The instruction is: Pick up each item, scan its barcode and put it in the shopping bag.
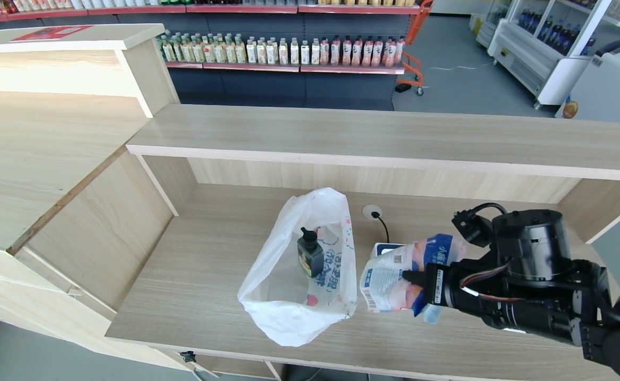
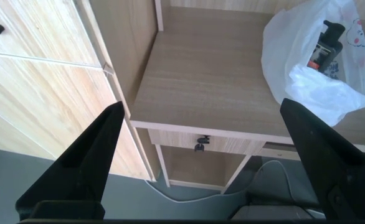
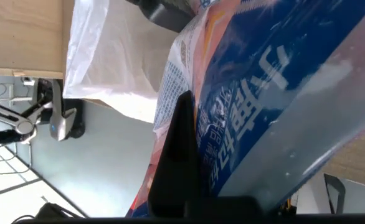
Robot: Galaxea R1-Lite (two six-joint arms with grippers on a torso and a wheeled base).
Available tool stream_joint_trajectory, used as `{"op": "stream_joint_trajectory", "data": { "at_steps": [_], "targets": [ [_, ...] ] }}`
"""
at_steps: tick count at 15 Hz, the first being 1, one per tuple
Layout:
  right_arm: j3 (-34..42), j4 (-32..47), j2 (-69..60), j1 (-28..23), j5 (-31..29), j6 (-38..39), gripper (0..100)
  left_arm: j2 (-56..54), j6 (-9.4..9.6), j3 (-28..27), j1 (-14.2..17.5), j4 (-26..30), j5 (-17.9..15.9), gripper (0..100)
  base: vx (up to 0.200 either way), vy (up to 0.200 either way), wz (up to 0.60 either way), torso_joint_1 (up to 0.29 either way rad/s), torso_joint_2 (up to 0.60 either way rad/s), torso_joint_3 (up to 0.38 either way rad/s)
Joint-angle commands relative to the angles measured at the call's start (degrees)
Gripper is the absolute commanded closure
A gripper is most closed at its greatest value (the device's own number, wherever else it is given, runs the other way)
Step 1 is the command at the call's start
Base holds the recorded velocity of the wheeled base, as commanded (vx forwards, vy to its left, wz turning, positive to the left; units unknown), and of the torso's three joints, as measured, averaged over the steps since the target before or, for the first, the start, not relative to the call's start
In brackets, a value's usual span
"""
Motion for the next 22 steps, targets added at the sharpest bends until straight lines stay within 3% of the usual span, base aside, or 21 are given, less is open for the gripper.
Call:
{"op": "stream_joint_trajectory", "data": {
  "at_steps": [1,5,13,22],
  "targets": [
    [-2.5,-1.5,6.1,-0.7,0.4,-3.0,100,0.0,-0.01,0.0,0.0,0.0,0.0,0,0.0,0.0,0.0,0.0,0.0,0.0],
    [-5.4,-2.0,9.7,0.4,5.8,-2.6,100,0.0,-0.01,0.0,0.0,0.0,0.0,0,0.0,0.0,0.0,0.0,0.0,0.0],
    [-14.2,-3.5,20.7,3.5,5.8,-2.5,100,0.0,-0.01,0.0,0.0,0.0,0.0,0,0.0,0.0,0.0,0.0,0.0,0.0],
    [-19.4,-4.5,27.5,3.6,5.5,-2.9,100,0.0,-0.01,0.0,0.0,0.0,0.1,0,0.0,0.0,0.0,0.0,0.0,0.0]
  ]
}}
